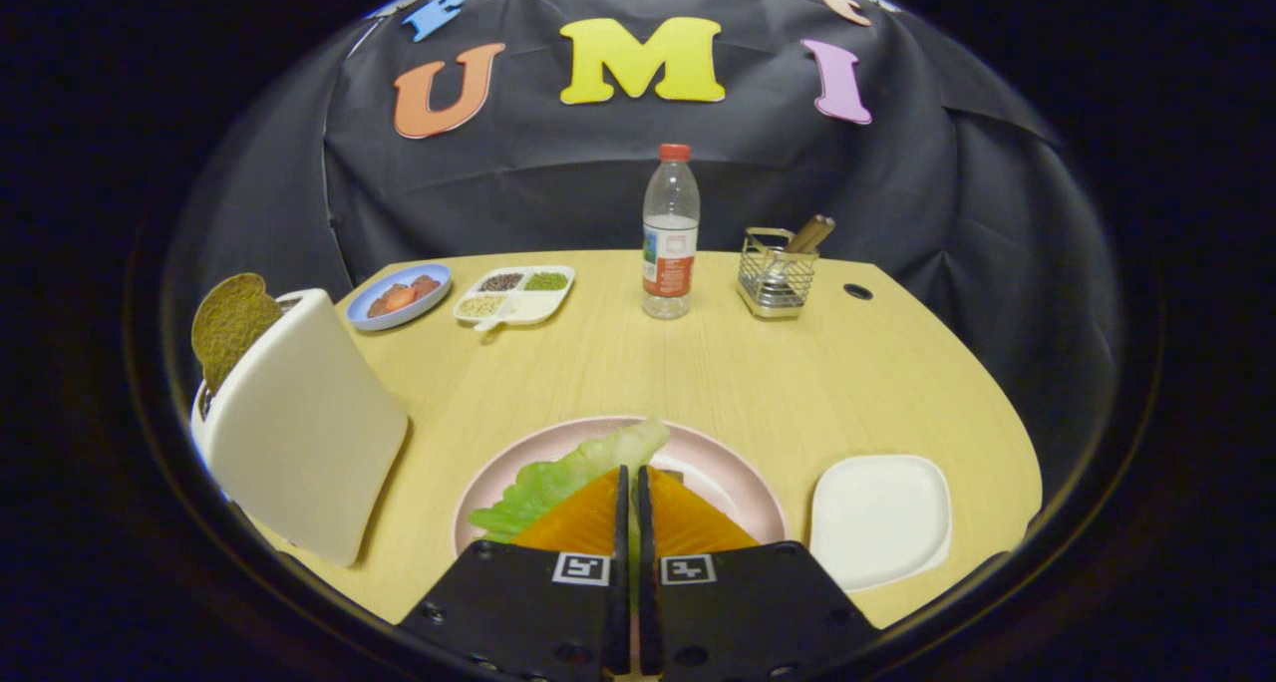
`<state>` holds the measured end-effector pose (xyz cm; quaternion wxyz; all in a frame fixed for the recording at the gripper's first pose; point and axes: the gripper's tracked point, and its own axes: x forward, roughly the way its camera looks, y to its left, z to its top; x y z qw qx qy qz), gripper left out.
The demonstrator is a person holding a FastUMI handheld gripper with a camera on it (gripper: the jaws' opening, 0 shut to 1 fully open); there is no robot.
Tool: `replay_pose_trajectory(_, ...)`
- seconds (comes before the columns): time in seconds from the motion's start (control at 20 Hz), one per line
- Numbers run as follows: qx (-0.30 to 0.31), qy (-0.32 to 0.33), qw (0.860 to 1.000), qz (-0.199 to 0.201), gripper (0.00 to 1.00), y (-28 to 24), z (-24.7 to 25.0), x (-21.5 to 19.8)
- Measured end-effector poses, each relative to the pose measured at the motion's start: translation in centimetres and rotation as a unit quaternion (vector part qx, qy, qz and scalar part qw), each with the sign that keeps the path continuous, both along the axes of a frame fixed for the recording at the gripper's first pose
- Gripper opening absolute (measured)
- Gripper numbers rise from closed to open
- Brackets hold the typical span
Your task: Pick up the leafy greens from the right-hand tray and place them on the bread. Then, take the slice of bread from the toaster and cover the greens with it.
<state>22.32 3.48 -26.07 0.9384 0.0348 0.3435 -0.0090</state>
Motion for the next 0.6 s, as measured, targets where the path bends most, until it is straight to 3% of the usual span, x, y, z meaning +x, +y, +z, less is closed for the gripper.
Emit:
replay_pose_trajectory(0.05, 0.000, 0.003, 1.000, -0.003, 0.19, -0.3, -0.1, -0.2)
replay_pose_trajectory(0.1, 0.001, 0.006, 1.000, -0.008, 0.27, -0.6, -0.1, -0.6)
replay_pose_trajectory(0.2, 0.003, 0.008, 1.000, -0.020, 0.31, -1.1, -0.2, -1.0)
replay_pose_trajectory(0.3, 0.007, -0.003, 1.000, -0.028, 0.42, -1.5, 0.5, -1.6)
replay_pose_trajectory(0.35, 0.008, -0.013, 0.999, -0.036, 0.54, -2.0, 1.2, -2.0)
replay_pose_trajectory(0.45, 0.013, -0.038, 0.998, -0.042, 0.62, -1.9, 2.8, -2.8)
replay_pose_trajectory(0.6, 0.003, -0.068, 0.997, -0.047, 0.92, -1.4, 5.4, -4.5)
